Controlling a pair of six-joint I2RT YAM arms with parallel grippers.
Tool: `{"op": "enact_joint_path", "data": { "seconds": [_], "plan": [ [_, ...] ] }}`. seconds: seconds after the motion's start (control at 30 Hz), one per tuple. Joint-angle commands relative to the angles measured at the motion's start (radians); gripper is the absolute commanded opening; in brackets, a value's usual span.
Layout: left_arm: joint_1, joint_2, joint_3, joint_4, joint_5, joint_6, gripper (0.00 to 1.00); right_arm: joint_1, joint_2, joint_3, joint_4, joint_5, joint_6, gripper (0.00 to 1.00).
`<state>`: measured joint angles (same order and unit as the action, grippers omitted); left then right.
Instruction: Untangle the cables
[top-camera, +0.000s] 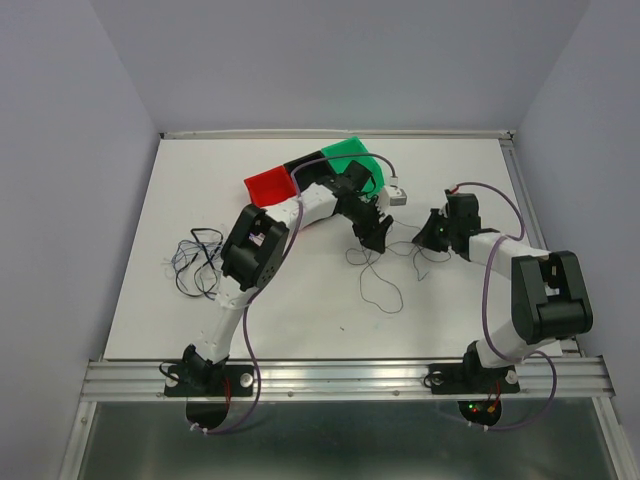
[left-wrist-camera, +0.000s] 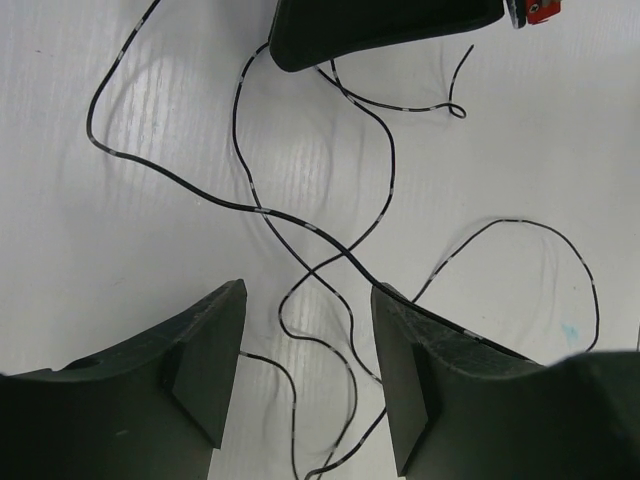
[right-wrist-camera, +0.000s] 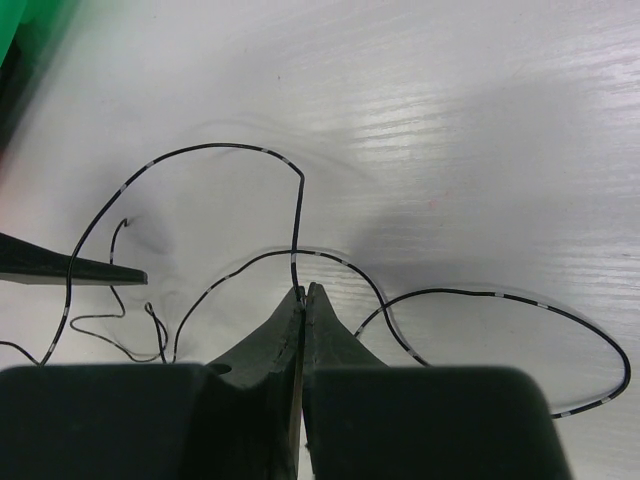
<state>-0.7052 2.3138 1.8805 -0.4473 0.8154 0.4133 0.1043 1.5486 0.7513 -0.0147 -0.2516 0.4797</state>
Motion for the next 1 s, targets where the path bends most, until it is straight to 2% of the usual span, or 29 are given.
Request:
{"op": "enact_joint_path", "data": {
  "seconds": [0.0, 0.23, 0.37, 0.6, 0.73, 0.77, 0.83, 0.97],
  "plan": [
    [-0.007, -0.019, 0.048, -0.036, 0.039, 0.002, 0.64, 0.015, -0.041, -0.012, 0.036, 0.037, 0.005, 0.00],
    [-0.049, -0.011, 0.036, 0.019, -0.097, -0.044, 0.65, 0.026, -0.059, -0.010, 0.027, 0.067, 0.005, 0.00],
    [-0.085, -0.047, -0.053, 0.139, -0.237, -0.082, 0.64, 0.026, -0.071, -0.013, 0.022, 0.069, 0.003, 0.01],
    [-0.117, -0.039, -0.089, 0.187, -0.378, -0.082, 0.52, 0.026, -0.090, -0.018, 0.022, 0.069, 0.002, 0.00],
    [-0.132, -0.040, -0.100, 0.182, -0.416, -0.064, 0.31, 0.026, -0.094, -0.018, 0.021, 0.077, 0.000, 0.01],
    [-0.134, -0.042, -0.098, 0.180, -0.418, -0.061, 0.16, 0.026, -0.094, -0.018, 0.021, 0.077, 0.000, 0.01],
    [-0.134, -0.042, -0.086, 0.159, -0.415, -0.053, 0.00, 0.028, -0.096, -0.020, 0.021, 0.078, 0.002, 0.00],
    [-0.111, -0.080, -0.061, 0.121, -0.403, -0.045, 0.00, 0.028, -0.107, -0.036, 0.022, 0.090, 0.005, 0.01]
  ]
}}
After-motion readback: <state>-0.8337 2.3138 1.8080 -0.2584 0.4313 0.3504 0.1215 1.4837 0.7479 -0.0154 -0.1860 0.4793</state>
